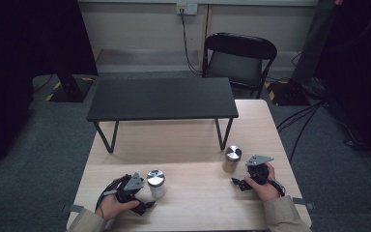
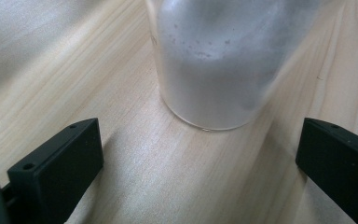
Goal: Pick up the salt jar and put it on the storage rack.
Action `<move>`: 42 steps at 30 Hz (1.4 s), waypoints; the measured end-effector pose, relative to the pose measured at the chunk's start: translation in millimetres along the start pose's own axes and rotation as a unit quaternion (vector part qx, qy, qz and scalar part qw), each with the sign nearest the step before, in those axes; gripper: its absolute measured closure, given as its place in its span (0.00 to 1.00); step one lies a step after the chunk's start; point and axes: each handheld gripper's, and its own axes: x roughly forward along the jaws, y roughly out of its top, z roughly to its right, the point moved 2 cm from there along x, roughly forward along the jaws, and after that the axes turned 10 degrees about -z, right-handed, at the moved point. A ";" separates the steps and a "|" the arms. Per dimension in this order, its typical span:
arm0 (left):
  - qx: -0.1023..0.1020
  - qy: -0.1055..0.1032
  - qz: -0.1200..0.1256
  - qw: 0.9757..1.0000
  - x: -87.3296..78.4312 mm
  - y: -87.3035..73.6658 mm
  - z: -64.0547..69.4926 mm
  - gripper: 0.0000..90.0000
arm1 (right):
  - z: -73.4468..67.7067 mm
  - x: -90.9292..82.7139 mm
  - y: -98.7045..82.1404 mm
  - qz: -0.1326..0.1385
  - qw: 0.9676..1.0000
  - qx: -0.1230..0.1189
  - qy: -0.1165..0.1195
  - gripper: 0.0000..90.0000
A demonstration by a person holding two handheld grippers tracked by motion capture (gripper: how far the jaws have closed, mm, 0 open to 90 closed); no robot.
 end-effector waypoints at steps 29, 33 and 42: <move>-0.005 0.004 0.001 1.000 0.6 0.4 1.8 0.00 | -0.1 0.0 0.0 0.000 1.000 0.000 0.000 0.00; -0.012 0.007 0.001 1.000 0.7 0.8 3.0 0.00 | -0.1 0.0 0.0 0.000 1.000 0.000 0.000 0.00; -0.019 0.000 0.006 1.000 -3.2 4.5 2.1 0.01 | 0.0 0.0 0.0 0.000 1.000 0.000 0.000 0.00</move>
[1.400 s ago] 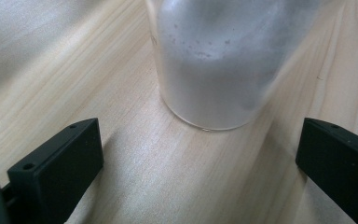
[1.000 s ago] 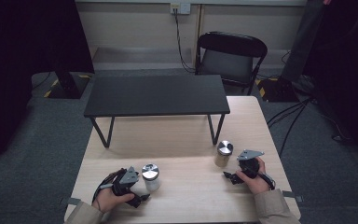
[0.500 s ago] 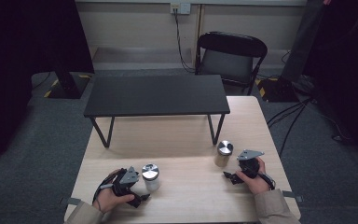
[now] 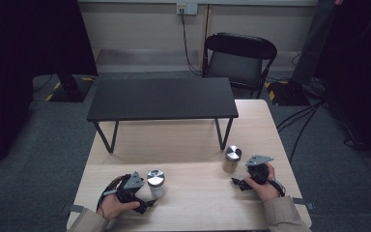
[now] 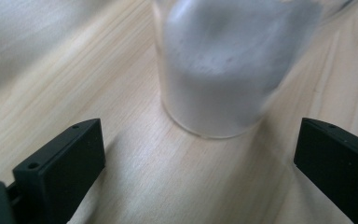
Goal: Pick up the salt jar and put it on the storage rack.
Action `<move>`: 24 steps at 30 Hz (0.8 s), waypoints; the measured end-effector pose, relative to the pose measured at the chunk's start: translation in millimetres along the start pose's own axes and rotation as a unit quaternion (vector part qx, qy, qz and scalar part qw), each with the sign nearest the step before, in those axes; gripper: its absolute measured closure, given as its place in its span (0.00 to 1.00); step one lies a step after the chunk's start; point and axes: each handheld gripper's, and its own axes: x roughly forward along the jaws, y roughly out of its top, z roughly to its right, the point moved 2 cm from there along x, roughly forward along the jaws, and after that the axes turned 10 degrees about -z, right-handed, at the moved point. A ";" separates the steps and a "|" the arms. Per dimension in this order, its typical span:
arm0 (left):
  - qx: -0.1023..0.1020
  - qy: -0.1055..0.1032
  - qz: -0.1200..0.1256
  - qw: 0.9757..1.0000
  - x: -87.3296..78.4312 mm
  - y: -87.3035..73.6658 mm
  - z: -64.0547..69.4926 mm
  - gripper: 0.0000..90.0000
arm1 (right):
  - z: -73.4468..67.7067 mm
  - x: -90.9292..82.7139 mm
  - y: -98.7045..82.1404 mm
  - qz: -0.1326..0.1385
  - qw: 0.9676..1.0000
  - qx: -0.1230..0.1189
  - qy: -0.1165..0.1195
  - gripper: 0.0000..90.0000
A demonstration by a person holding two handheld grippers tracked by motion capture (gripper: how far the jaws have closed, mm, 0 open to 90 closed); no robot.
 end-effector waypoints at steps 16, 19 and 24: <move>0.004 -0.016 0.013 1.000 3.3 18.2 -1.5 0.01 | 0.0 0.0 0.0 0.000 1.000 0.000 0.000 0.00; 0.001 -0.015 0.016 1.000 6.0 21.4 -1.0 0.01 | 0.0 0.0 0.0 0.000 1.000 0.000 0.000 0.00; 0.002 -0.021 0.015 1.000 9.6 25.7 -3.2 0.01 | 0.0 0.0 0.0 0.000 1.000 0.000 0.000 0.00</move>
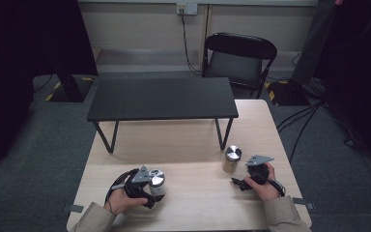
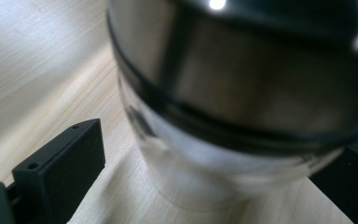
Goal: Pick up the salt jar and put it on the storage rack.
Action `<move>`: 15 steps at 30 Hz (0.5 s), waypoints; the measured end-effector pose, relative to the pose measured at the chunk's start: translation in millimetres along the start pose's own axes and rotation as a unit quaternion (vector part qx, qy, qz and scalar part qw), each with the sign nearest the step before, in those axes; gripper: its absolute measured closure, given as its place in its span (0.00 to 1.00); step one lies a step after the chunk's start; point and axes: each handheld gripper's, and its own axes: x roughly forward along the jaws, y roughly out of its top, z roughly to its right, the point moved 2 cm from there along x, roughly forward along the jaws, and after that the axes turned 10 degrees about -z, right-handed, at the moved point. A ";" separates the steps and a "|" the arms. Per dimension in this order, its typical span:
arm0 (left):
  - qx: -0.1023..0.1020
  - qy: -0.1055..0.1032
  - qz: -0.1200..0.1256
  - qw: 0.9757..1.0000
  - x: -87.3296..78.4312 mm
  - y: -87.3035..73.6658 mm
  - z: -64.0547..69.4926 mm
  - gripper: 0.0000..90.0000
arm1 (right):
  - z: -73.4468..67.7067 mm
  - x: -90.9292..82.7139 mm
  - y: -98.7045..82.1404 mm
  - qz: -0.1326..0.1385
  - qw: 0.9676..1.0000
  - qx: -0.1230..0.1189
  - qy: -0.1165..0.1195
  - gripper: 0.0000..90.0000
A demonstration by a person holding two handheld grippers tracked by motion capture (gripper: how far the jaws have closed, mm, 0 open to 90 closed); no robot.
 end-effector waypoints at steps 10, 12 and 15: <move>-0.009 0.003 0.013 1.000 3.8 1.6 -1.2 0.12 | 0.0 0.0 0.0 0.000 1.000 0.000 0.000 0.00; -0.007 0.002 0.016 1.000 3.4 1.7 -2.3 0.17 | 0.1 0.1 -0.1 0.000 1.000 -0.001 0.000 0.00; -0.001 0.000 0.017 1.000 4.3 3.0 -1.8 0.22 | 0.0 0.0 0.0 0.000 1.000 0.000 0.000 0.00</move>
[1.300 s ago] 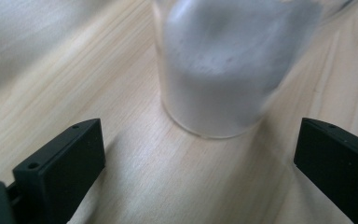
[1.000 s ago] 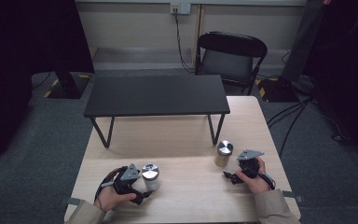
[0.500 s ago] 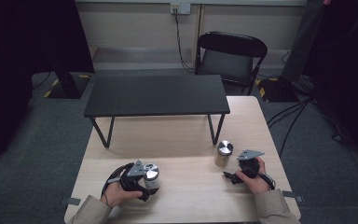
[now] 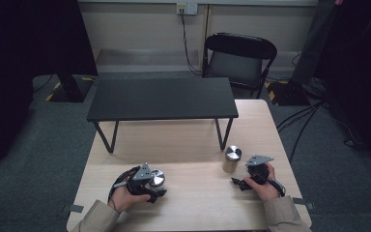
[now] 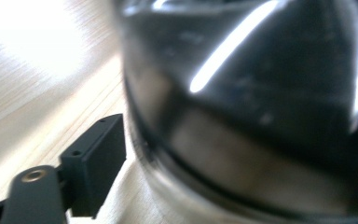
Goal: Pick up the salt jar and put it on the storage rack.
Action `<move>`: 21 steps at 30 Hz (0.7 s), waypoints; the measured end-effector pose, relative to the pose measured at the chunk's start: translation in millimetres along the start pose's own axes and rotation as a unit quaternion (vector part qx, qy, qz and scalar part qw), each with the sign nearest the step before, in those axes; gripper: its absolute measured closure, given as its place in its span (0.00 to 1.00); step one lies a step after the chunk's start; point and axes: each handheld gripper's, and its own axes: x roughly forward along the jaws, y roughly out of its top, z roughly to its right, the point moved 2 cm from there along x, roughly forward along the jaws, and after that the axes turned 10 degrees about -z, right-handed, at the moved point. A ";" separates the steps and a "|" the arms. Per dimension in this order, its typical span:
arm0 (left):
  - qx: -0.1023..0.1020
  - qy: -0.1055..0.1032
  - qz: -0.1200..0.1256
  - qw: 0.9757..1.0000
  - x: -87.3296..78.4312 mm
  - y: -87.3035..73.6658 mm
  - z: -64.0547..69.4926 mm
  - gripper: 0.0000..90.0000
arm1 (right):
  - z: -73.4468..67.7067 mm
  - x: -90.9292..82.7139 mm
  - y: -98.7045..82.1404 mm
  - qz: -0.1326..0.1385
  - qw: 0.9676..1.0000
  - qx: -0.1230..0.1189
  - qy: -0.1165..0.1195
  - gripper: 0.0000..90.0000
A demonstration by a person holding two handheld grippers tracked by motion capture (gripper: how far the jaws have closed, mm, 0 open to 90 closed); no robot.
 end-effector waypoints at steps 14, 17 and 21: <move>0.014 0.013 -0.002 1.000 -1.4 3.2 8.4 0.34 | 0.2 0.1 -0.1 0.000 1.000 -0.001 0.000 0.00; 0.016 0.014 -0.003 1.000 -1.7 3.7 9.4 0.34 | 0.0 0.0 0.0 0.000 1.000 0.000 0.000 0.00; 0.010 0.014 -0.005 1.000 -2.6 4.3 9.4 0.34 | 0.1 0.1 -0.1 0.000 1.000 -0.001 0.000 0.00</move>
